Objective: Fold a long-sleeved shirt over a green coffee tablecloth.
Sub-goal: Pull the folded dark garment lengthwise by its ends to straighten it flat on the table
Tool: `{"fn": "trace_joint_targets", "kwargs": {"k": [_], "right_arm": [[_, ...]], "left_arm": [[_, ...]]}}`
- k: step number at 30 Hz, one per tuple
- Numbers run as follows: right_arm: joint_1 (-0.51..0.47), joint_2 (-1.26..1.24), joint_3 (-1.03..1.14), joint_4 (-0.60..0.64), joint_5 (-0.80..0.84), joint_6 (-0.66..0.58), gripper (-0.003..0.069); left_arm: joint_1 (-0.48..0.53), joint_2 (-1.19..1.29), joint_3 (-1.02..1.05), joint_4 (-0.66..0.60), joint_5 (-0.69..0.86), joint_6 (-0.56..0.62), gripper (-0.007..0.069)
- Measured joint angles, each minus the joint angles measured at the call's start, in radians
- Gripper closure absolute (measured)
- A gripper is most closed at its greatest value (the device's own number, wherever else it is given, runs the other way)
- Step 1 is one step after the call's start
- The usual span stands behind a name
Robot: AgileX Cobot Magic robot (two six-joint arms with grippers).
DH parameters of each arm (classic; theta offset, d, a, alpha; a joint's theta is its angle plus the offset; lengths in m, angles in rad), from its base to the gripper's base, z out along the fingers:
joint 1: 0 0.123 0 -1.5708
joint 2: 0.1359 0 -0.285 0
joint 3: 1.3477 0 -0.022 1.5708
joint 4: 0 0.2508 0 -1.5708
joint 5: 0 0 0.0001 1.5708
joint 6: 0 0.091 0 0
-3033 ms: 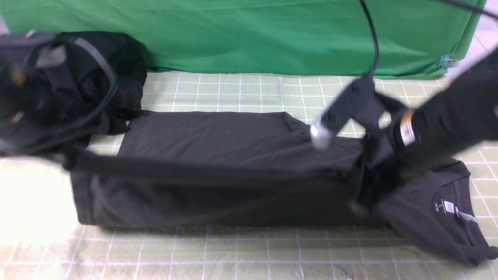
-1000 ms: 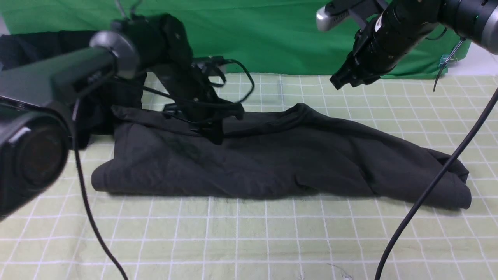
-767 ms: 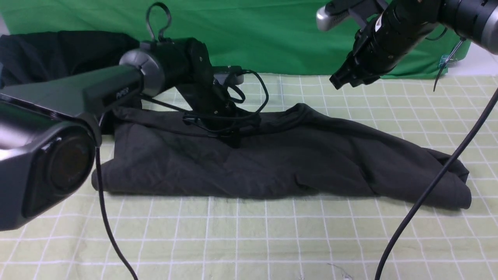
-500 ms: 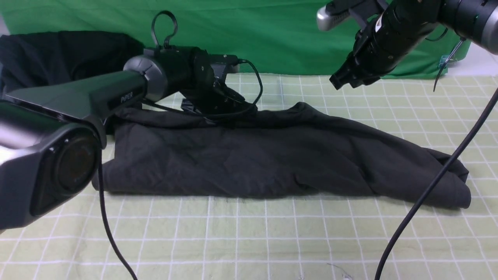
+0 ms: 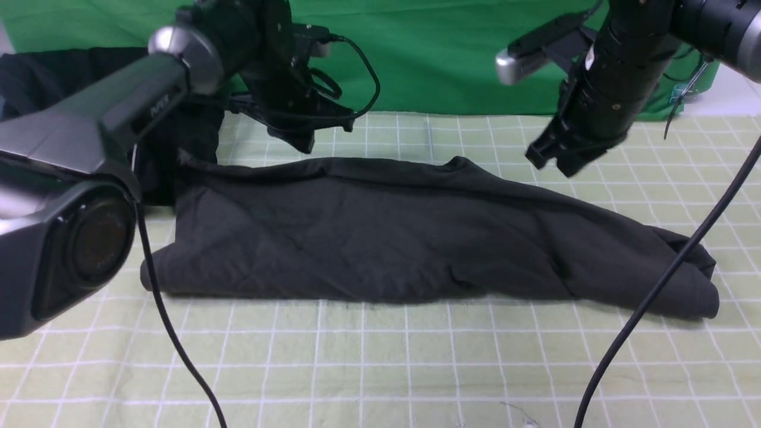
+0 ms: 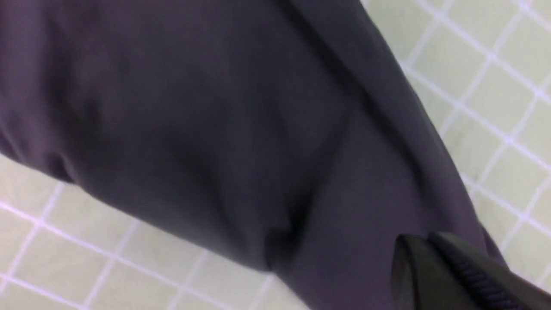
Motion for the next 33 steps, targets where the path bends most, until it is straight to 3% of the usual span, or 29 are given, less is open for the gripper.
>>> {"fn": "trace_joint_targets", "kwargs": {"k": [7, 20, 23, 28, 33], "right_arm": [[-0.063, -0.043, 0.031, -0.003, 0.000, 0.029, 0.0640], [-0.070, -0.144, 0.033, 0.005, -0.004, 0.029, 0.0632], [-0.083, -0.152, 0.056, 0.006, 0.008, 0.030, 0.0624], [-0.156, -0.153, 0.120, 0.014, 0.009, 0.030, 0.0605], [-0.321, -0.132, 0.189, 0.072, -0.003, 0.041, 0.0500]], "left_arm": [[0.002, -0.022, 0.051, -0.057, 0.052, 0.074, 0.0629], [0.153, 0.095, 0.083, -0.005, -0.234, 0.020, 0.0629], [0.203, 0.081, 0.047, -0.045, -0.186, -0.004, 0.0629], [0.225, -0.006, 0.024, -0.189, -0.004, 0.081, 0.0629], [0.177, -0.167, 0.146, -0.287, 0.070, 0.162, 0.0629]]}}
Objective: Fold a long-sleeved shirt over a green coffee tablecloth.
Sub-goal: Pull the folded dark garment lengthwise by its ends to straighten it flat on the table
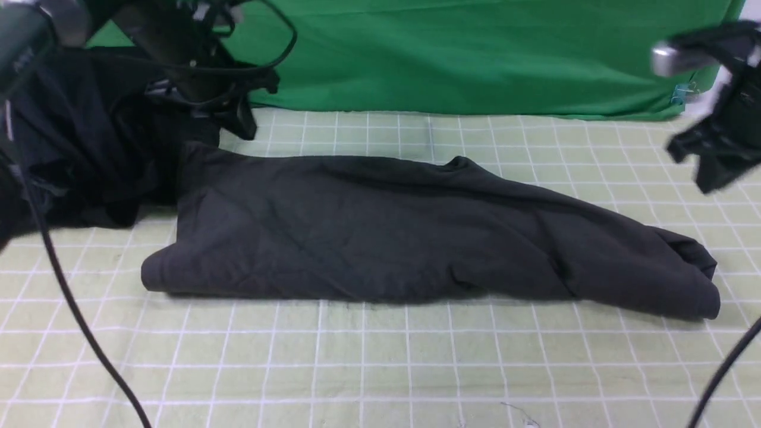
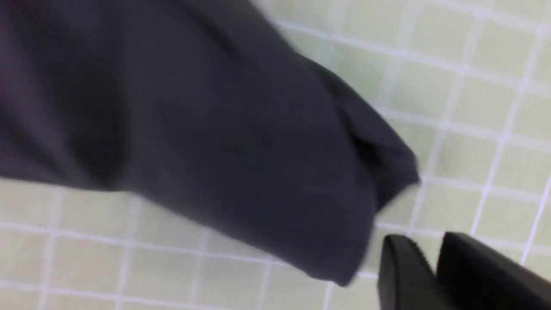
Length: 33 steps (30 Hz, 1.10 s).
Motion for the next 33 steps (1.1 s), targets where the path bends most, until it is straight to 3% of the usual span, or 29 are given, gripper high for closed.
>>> {"fn": "trace_joint_targets", "kwargs": {"k": [2, 3, 6, 11, 18, 20, 23, 25, 26, 28, 33], "right_arm": [[-0.030, 0.015, 0.000, 0.021, 0.000, -0.006, 0.0452], [-0.054, 0.036, 0.000, 0.056, -0.001, -0.029, 0.0380], [-0.067, 0.091, 0.000, 0.092, -0.008, -0.064, 0.0278], [-0.067, 0.191, 0.000, 0.137, -0.020, -0.084, 0.0246], [-0.067, 0.279, 0.000, 0.165, -0.063, -0.097, 0.0246], [-0.067, 0.296, 0.000, 0.166, -0.077, -0.105, 0.0270], [-0.067, 0.307, 0.000, 0.167, -0.090, -0.132, 0.0361], [-0.067, 0.313, -0.001, 0.168, -0.091, -0.171, 0.0534], [-0.068, 0.313, -0.006, 0.168, -0.090, -0.177, 0.0583], [-0.068, 0.313, -0.029, 0.157, -0.088, -0.177, 0.0622], [-0.086, 0.307, -0.116, 0.119, -0.069, -0.176, 0.0628]], "left_arm": [[-0.016, -0.026, 0.042, 0.000, 0.000, 0.002, 0.0629], [-0.042, -0.055, 0.107, 0.001, -0.007, 0.004, 0.0629], [-0.084, -0.083, 0.258, 0.021, -0.058, 0.009, 0.0629], [-0.103, -0.068, 0.455, 0.085, -0.192, 0.003, 0.0629], [-0.106, -0.058, 0.515, 0.134, -0.265, -0.024, 0.0628], [-0.109, -0.058, 0.515, 0.147, -0.267, -0.031, 0.0628], [-0.111, -0.059, 0.515, 0.161, -0.269, -0.033, 0.0628], [-0.111, -0.059, 0.515, 0.166, -0.271, -0.035, 0.0628], [-0.111, -0.059, 0.515, 0.167, -0.271, -0.035, 0.0628], [-0.111, -0.059, 0.515, 0.169, -0.271, -0.036, 0.0628], [-0.111, -0.059, 0.515, 0.169, -0.270, -0.036, 0.0628]]}}
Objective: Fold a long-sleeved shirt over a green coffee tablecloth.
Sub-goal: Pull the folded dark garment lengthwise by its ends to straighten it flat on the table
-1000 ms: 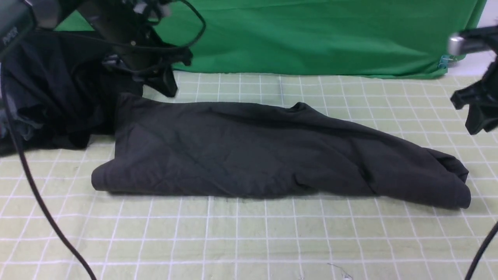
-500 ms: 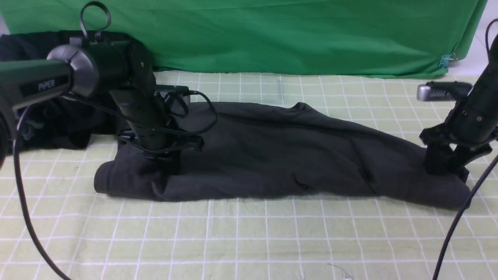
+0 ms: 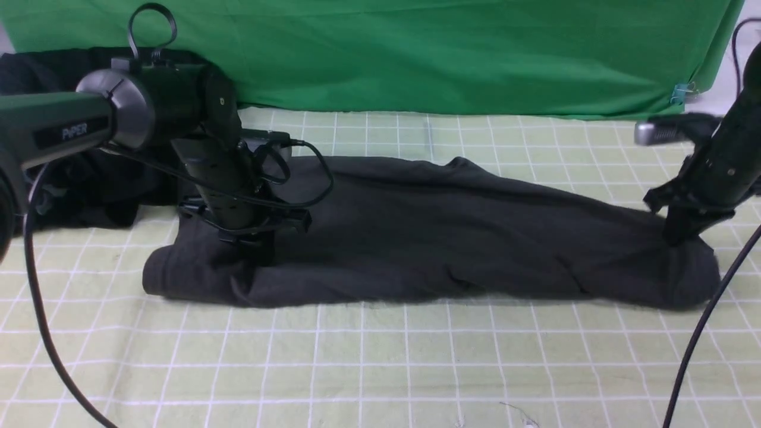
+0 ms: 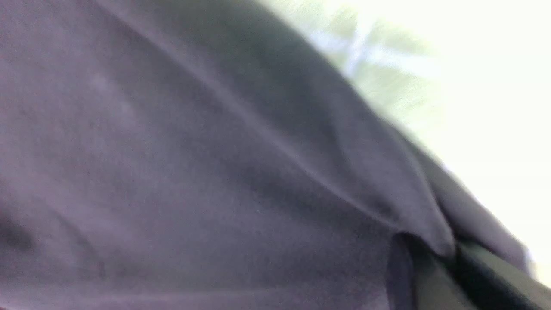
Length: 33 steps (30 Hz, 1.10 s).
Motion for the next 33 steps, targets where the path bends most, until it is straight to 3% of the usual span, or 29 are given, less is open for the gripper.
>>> {"fn": "trace_joint_targets", "kwargs": {"k": [6, 9, 13, 15, 18, 24, 30, 33], "right_arm": [[-0.019, 0.015, -0.066, -0.009, -0.017, -0.028, 0.0625], [-0.019, 0.030, -0.070, -0.020, -0.060, -0.022, 0.0581], [-0.023, 0.034, -0.088, -0.073, -0.070, 0.017, 0.0432], [-0.023, 0.034, -0.139, -0.128, -0.002, 0.073, 0.0287], [-0.023, 0.016, -0.176, -0.183, 0.055, 0.166, 0.0193], [-0.029, -0.095, -0.139, -0.191, 0.074, 0.211, 0.0169], [-0.031, -0.140, 0.045, -0.100, 0.080, 0.211, 0.0165], [-0.032, -0.127, 0.131, -0.093, 0.041, 0.211, 0.0165]], "left_arm": [[0.000, 0.000, 0.000, 0.001, 0.000, 0.000, 0.0628], [0.000, 0.000, 0.000, -0.002, 0.001, 0.000, 0.0628], [0.000, -0.002, 0.000, -0.002, 0.001, -0.002, 0.0628], [0.000, -0.010, 0.004, -0.002, 0.001, -0.022, 0.0628], [0.000, -0.046, 0.011, 0.021, 0.001, -0.038, 0.0628], [0.004, -0.166, 0.013, 0.059, -0.009, -0.053, 0.0628], [-0.009, -0.207, 0.042, -0.223, -0.004, 0.089, 0.0628], [-0.026, -0.199, 0.106, -0.207, -0.026, 0.073, 0.0628]]}}
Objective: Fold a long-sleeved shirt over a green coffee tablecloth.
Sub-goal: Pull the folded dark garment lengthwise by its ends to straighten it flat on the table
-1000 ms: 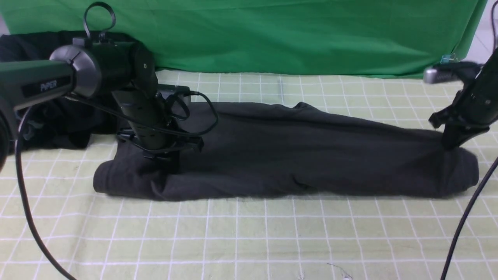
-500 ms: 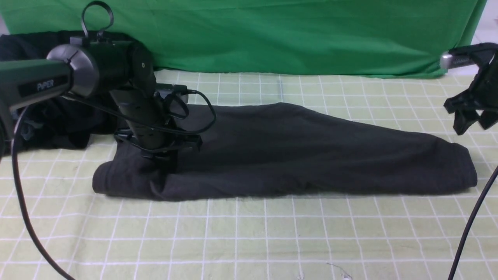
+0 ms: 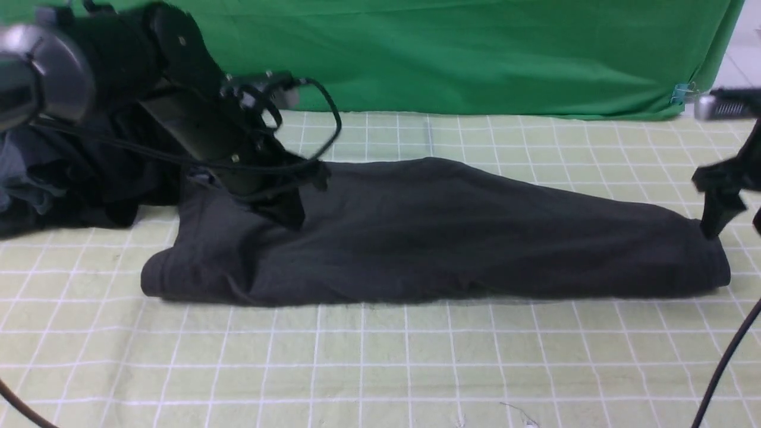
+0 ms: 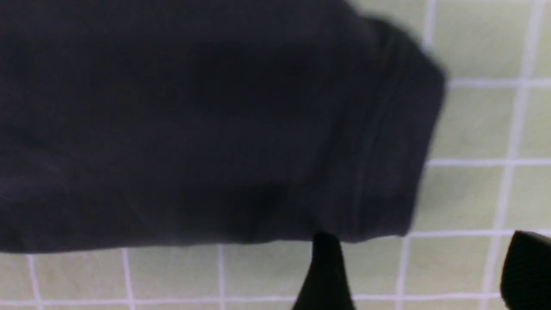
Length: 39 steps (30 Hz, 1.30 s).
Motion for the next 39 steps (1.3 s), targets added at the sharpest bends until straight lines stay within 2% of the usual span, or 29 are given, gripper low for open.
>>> {"fn": "trace_joint_targets", "kwargs": {"k": [4, 8, 10, 14, 16, 20, 22, 24, 25, 26, 27, 30, 31, 32, 33, 39], "right_arm": [[-0.003, 0.022, 0.074, 0.012, -0.105, 0.001, 0.0165], [-0.006, 0.054, 0.086, 0.019, -0.111, -0.005, 0.0182], [-0.008, 0.072, 0.087, 0.022, -0.108, -0.026, 0.0246], [-0.011, 0.082, 0.089, 0.026, -0.106, -0.052, 0.0550], [-0.016, 0.082, 0.083, 0.024, -0.104, -0.052, 0.0610], [-0.041, 0.080, 0.073, 0.015, -0.080, -0.039, 0.0621], [-0.052, 0.078, 0.072, 0.015, -0.060, -0.035, 0.0608], [-0.054, 0.075, 0.072, 0.013, -0.053, -0.035, 0.0566], [-0.056, 0.075, 0.067, 0.000, -0.051, -0.033, 0.0503], [-0.056, 0.075, 0.065, 0.000, -0.050, -0.033, 0.0480], [-0.060, 0.075, 0.052, -0.015, -0.042, -0.028, 0.0391], [-0.061, 0.074, -0.005, -0.028, 0.014, -0.023, 0.0204], [-0.061, 0.074, -0.005, -0.028, 0.016, -0.024, 0.0194], [-0.061, 0.060, -0.028, -0.019, 0.025, -0.011, 0.0118], [-0.061, 0.046, -0.035, 0.000, 0.031, -0.010, 0.0086], [-0.061, 0.023, -0.037, 0.114, 0.037, -0.025, 0.0060]], "left_arm": [[0.006, 0.037, 0.094, 0.137, -0.082, -0.101, 0.0628], [0.024, 0.058, 0.142, 0.180, -0.137, -0.146, 0.0628], [0.029, 0.059, 0.145, 0.178, -0.146, -0.155, 0.0628], [0.035, 0.063, 0.147, 0.174, -0.148, -0.160, 0.0628], [0.037, 0.063, 0.147, 0.171, -0.148, -0.160, 0.0627], [0.040, 0.063, 0.147, 0.165, -0.143, -0.162, 0.0627], [0.040, 0.063, 0.147, 0.165, -0.142, -0.163, 0.0627], [0.041, 0.063, 0.147, 0.162, -0.142, -0.163, 0.0627], [0.042, 0.063, 0.145, 0.159, -0.140, -0.163, 0.0627], [0.042, 0.063, 0.145, 0.159, -0.138, -0.163, 0.0627], [0.043, 0.061, 0.139, 0.156, -0.127, -0.163, 0.0627], [0.046, 0.035, 0.138, 0.167, -0.100, -0.164, 0.0627], [0.046, 0.032, 0.138, 0.169, -0.099, -0.164, 0.0627], [0.046, 0.000, 0.137, 0.174, -0.096, -0.166, 0.0627], [0.048, -0.036, 0.135, 0.180, -0.096, -0.167, 0.0627], [0.076, -0.078, 0.130, 0.195, -0.104, -0.167, 0.0627]]}}
